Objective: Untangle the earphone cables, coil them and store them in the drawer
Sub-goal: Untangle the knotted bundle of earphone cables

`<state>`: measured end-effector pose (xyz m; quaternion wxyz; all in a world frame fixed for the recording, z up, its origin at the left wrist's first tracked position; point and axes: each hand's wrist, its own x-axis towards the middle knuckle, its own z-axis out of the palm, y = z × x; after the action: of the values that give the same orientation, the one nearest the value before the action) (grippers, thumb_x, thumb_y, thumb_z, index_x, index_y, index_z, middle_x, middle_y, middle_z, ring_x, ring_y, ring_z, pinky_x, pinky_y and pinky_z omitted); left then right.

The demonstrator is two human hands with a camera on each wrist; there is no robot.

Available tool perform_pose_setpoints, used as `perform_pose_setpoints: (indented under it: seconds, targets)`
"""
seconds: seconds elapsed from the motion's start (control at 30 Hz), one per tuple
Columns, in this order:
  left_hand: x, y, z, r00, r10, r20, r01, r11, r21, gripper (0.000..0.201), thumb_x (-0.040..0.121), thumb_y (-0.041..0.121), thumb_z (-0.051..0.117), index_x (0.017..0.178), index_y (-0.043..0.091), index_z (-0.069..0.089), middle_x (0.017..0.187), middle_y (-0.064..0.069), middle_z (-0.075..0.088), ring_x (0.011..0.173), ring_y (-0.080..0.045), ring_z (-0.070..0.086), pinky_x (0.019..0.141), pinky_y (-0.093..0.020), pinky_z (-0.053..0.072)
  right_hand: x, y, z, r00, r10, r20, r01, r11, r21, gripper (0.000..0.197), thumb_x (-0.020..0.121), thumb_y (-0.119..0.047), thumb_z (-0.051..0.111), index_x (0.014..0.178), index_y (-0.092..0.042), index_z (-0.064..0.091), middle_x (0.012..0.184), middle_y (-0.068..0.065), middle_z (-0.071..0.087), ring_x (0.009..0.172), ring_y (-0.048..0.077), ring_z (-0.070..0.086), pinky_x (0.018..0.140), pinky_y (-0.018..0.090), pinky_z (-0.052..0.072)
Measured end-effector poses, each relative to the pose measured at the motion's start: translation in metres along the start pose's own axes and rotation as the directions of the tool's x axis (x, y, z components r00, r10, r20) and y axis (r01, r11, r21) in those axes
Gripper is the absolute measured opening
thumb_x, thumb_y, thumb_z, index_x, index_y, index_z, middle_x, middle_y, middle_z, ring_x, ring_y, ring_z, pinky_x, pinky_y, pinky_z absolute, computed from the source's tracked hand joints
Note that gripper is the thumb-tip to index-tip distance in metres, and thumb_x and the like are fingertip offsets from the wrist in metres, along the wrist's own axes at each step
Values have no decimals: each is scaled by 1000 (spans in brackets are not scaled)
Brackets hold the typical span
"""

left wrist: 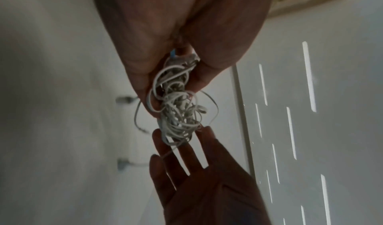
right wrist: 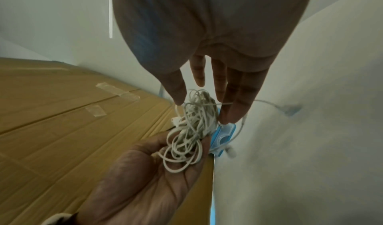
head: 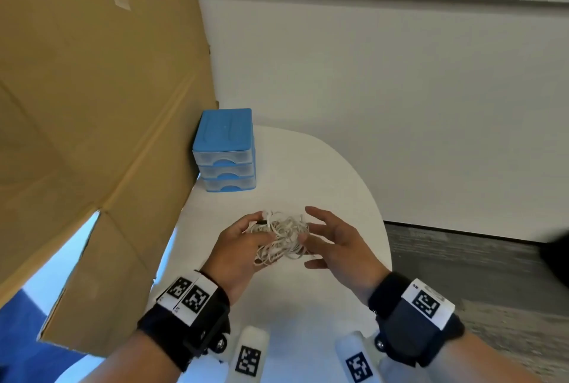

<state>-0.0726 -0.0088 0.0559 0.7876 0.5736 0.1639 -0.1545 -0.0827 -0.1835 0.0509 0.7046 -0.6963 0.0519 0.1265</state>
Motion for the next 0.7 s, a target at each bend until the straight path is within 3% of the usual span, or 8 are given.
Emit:
perform_pose_setpoints:
  seconds: [0.07, 0.17, 0.23, 0.3, 0.37, 0.47, 0.6, 0.7]
  targets:
    - [-5, -3, -5, 1000, -16, 9, 16, 997, -69, 39, 85, -14, 53, 113, 10, 66, 107, -23, 71, 91, -36, 67, 85, -42, 51, 2, 0, 2, 999, 32, 20, -31, 999, -40, 46, 88, -20, 72, 130, -26, 54, 115, 6, 69, 83, 15, 69, 79, 39, 58]
    - [-8, -7, -2, 998, -39, 40, 45, 986, -161, 43, 84, -16, 50, 113, 11, 65, 109, -24, 70, 97, -37, 66, 84, -42, 52, -2, 5, 2, 984, 110, 140, -100, 992, -72, 49, 79, -37, 79, 122, -26, 58, 108, 6, 74, 95, 22, 71, 85, 39, 53]
    - [-9, -11, -1, 997, -44, 58, 55, 980, -190, 39, 84, -15, 51, 108, 11, 67, 110, -24, 70, 95, -36, 66, 80, -39, 53, -9, 11, 2, 980, 112, 164, -98, 991, -95, 43, 80, -36, 78, 118, -22, 63, 106, 5, 75, 100, 23, 71, 85, 33, 49]
    - [-14, -19, -2, 990, -63, 123, 81, 986, -148, 31, 89, -3, 56, 116, 11, 65, 116, -20, 69, 99, -34, 66, 84, -41, 54, -19, 16, 0, 993, 71, 95, -66, 997, -51, 27, 88, -27, 71, 112, -15, 68, 102, 9, 76, 92, 23, 72, 81, 31, 47]
    - [-21, -27, -3, 972, -113, 206, 116, 993, -4, 37, 87, 23, 65, 123, 13, 62, 120, -16, 68, 103, -30, 66, 90, -46, 53, -33, 22, -5, 999, 32, 38, -32, 999, -4, 17, 93, -18, 65, 106, -10, 70, 97, 15, 75, 83, 22, 70, 78, 35, 49]
    - [-30, -34, 3, 946, -204, 251, 164, 972, 170, 50, 77, 42, 71, 118, 14, 65, 113, -13, 71, 97, -26, 68, 81, -44, 57, -57, 27, -15, 997, 7, 72, -9, 1000, 26, 17, 95, -16, 63, 107, -6, 68, 97, 23, 73, 81, 29, 67, 79, 44, 52]
    - [-35, -36, 9, 948, -209, 239, 171, 970, 172, 48, 76, 32, 74, 117, 8, 66, 110, -16, 72, 91, -28, 70, 70, -35, 55, -75, 26, -22, 997, 39, 65, -50, 984, 169, 35, 82, -17, 67, 115, -7, 60, 93, 19, 74, 76, 30, 67, 72, 33, 58]
    - [-36, -34, 8, 966, -164, 201, 153, 986, 66, 44, 77, 14, 74, 117, 0, 63, 114, -21, 70, 95, -32, 68, 80, -44, 58, -80, 30, -23, 996, 88, 23, -91, 938, 334, 50, 73, -9, 72, 119, -4, 52, 98, 27, 71, 67, 30, 66, 66, 33, 58]
